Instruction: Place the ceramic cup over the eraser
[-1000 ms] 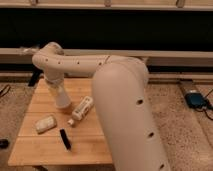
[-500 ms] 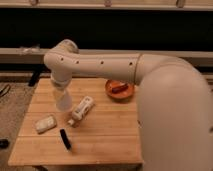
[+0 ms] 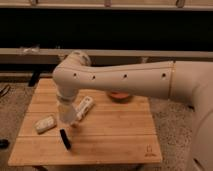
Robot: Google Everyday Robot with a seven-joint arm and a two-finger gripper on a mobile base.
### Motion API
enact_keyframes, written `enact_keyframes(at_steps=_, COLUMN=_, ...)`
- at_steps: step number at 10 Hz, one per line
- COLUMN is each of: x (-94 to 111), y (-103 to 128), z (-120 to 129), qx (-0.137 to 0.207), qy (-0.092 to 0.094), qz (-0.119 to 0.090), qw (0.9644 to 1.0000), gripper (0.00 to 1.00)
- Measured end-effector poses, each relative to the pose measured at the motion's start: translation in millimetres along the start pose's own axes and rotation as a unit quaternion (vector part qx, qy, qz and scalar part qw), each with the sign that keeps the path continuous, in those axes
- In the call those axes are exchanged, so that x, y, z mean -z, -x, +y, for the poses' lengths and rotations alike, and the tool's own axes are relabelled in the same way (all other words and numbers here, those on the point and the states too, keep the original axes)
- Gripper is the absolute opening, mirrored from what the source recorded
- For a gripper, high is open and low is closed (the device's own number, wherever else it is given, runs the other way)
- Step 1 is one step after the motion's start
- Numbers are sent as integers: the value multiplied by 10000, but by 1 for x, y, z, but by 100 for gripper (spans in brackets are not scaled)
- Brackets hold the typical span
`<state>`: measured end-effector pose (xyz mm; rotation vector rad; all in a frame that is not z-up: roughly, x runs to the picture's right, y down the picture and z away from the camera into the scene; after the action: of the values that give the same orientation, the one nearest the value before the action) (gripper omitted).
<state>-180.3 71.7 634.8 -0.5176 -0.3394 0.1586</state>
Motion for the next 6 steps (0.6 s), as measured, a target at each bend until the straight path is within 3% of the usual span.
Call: enact_keyframes(at_steps=6, x=28, y=-9, z=64, qx=694, qy=-31, qz=-193, qw=9974, gripper=0)
